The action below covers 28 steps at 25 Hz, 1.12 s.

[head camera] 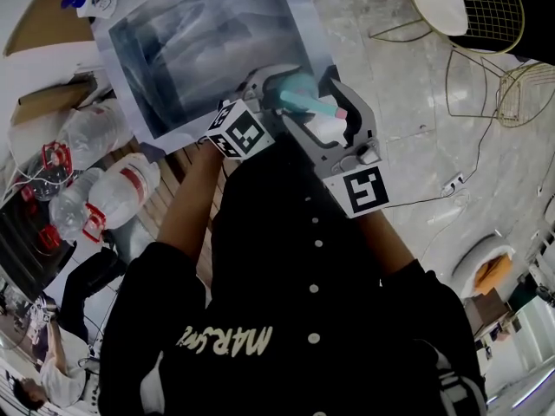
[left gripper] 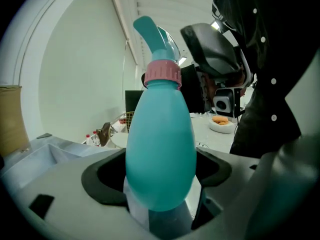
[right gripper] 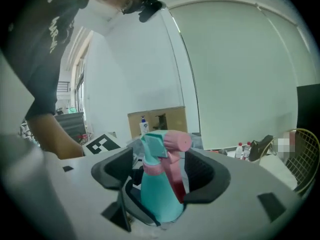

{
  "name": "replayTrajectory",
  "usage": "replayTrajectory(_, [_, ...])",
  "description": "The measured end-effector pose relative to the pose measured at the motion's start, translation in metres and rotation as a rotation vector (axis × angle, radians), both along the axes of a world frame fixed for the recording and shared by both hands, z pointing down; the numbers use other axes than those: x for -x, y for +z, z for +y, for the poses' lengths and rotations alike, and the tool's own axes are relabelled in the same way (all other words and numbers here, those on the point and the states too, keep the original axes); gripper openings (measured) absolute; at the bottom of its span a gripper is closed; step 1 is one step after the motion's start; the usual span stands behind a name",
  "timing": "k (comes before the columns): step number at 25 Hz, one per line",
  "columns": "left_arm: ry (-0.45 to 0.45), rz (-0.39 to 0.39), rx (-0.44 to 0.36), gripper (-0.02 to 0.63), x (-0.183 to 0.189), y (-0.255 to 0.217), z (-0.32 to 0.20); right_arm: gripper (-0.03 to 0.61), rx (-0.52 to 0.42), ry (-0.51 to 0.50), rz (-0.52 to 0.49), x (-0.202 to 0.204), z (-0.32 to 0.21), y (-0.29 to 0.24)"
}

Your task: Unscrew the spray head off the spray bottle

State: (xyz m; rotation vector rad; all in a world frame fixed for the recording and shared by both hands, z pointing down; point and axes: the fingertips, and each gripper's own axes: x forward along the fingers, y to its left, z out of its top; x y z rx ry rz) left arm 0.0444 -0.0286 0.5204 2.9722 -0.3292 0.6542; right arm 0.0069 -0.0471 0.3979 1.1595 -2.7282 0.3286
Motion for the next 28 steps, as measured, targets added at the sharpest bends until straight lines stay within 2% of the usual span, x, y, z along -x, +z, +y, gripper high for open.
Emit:
replayTrajectory(2, [-0.003, -0.001, 0.0, 0.402, 0.0, 0.0, 0.0, 0.322, -0.019, 0.012, 0.032, 0.002, -0.003, 0.001])
replayTrajectory(4, [-0.002, -0.003, 0.0, 0.402, 0.0, 0.001, 0.0, 0.263, -0.03, 0.019, 0.067, 0.001, -0.004, 0.004])
replayTrajectory(6, [0.002, -0.002, -0.001, 0.402, 0.0, 0.0, 0.0, 0.229, -0.048, -0.04, 0.072, 0.004, -0.003, 0.005])
replayTrajectory(8, [0.006, -0.004, -0.001, 0.402, 0.001, 0.0, 0.0, 0.168, -0.088, -0.212, 0.116, 0.012, 0.005, 0.009])
replayTrajectory(10, [0.009, -0.004, -0.001, 0.402, 0.001, 0.0, -0.001, 0.156, -0.115, -0.393, 0.149, 0.015, 0.011, 0.012])
replayTrajectory(12, [0.011, -0.002, 0.0, 0.402, 0.001, 0.001, -0.001, 0.155, -0.116, -0.531, 0.146, 0.016, 0.014, 0.014])
replayTrajectory(16, [0.019, -0.004, -0.007, 0.402, 0.0, 0.001, 0.001, 0.155, -0.134, -0.813, 0.084, 0.015, 0.021, 0.011])
replayTrajectory(18, [0.024, -0.004, -0.008, 0.402, 0.0, 0.001, 0.001, 0.153, -0.092, -0.912, 0.029, 0.015, 0.022, 0.01])
replayTrajectory(22, [0.023, 0.001, 0.003, 0.402, 0.0, 0.0, 0.0, 0.153, -0.025, -0.998, 0.033, 0.014, 0.021, 0.013])
replayTrajectory(26, [0.03, -0.003, -0.002, 0.402, -0.001, 0.0, 0.002, 0.16, -0.014, -0.987, 0.047, 0.011, 0.022, 0.017])
replayTrajectory(28, [0.029, -0.002, 0.0, 0.402, 0.0, 0.001, 0.001, 0.21, -0.009, -0.962, 0.049, 0.01, 0.018, 0.019])
